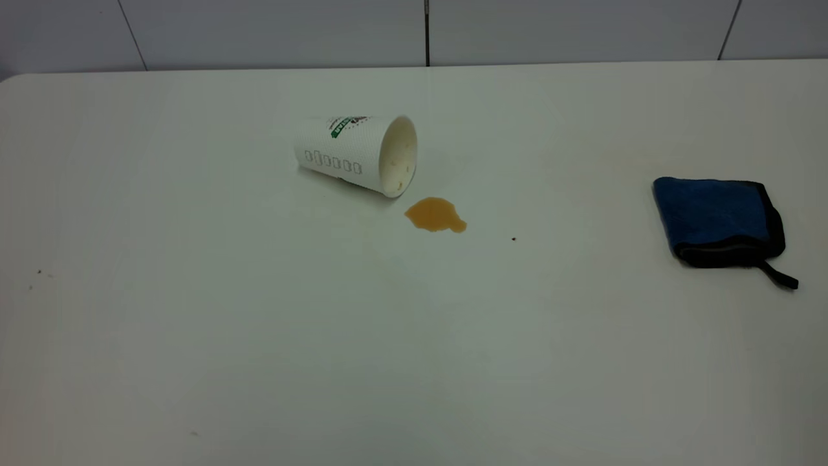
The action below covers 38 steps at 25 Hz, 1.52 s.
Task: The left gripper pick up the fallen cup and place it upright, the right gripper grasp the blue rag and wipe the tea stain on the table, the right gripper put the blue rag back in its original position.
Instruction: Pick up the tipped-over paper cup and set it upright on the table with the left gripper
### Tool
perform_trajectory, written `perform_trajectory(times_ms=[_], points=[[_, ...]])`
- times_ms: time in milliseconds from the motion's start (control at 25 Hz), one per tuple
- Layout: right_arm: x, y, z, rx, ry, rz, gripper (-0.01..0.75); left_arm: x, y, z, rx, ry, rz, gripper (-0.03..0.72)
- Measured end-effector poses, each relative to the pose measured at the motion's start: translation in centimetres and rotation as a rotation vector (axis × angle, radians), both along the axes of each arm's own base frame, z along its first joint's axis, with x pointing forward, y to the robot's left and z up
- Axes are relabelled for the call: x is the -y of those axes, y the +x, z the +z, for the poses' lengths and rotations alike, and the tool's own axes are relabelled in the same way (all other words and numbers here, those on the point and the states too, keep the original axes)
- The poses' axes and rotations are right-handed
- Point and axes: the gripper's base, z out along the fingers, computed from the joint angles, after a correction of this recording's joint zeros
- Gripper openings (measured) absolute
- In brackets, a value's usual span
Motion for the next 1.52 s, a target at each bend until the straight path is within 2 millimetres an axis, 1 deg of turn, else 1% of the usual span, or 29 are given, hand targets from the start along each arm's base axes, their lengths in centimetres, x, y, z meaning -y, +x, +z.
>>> perform_trajectory(times_ms=[80,200,360,480,560,640,800,880,920,1000,1160,1320,1360,1400,1520], points=[[0.0,0.0,0.0,0.000,0.000,0.000,0.550,0.1,2.1,0.5,-0.051,0.023,-0.021,0.583],[0.0,0.0,0.0,0.000,0.000,0.000,0.550,0.4,5.8,0.8,-0.121,0.032,-0.057,0.583],[0.0,0.0,0.0,0.000,0.000,0.000,0.550,1.3,11.4,0.6,-0.178,-0.009,-0.118,0.583],[0.0,0.0,0.0,0.000,0.000,0.000,0.550,1.9,15.6,0.0,-0.194,-0.010,-0.160,0.583],[0.0,0.0,0.0,0.000,0.000,0.000,0.550,2.8,18.4,-0.5,-0.194,0.002,-0.199,0.583],[0.0,0.0,0.0,0.000,0.000,0.000,0.550,4.2,21.1,-1.0,-0.180,0.010,-0.245,0.583],[0.0,0.0,0.0,0.000,0.000,0.000,0.550,8.6,26.1,-3.2,-0.208,0.028,-0.362,0.583],[0.0,0.0,0.0,0.000,0.000,0.000,0.550,11.3,28.3,-5.2,-0.243,0.042,-0.421,0.583],[0.0,0.0,0.0,0.000,0.000,0.000,0.550,12.6,29.2,-5.8,-0.248,0.047,-0.447,0.583],[0.0,0.0,0.0,0.000,0.000,0.000,0.550,14.9,31.0,-8.0,-0.279,0.066,-0.490,0.583],[0.0,0.0,0.0,0.000,0.000,0.000,0.550,19.0,33.7,-10.8,-0.295,0.108,-0.550,0.583],[0.0,0.0,0.0,0.000,0.000,0.000,0.550,22.6,35.6,-12.3,-0.266,0.145,-0.572,0.583],[0.0,0.0,0.0,0.000,0.000,0.000,0.550,23.4,36.1,-12.5,-0.255,0.144,-0.558,0.583],[0.0,0.0,0.0,0.000,0.000,0.000,0.550,24.0,36.6,-13.1,-0.255,0.142,-0.540,0.583],[0.0,0.0,0.0,0.000,0.000,0.000,0.550,25.5,38.2,-14.2,-0.250,0.188,-0.465,0.583]])
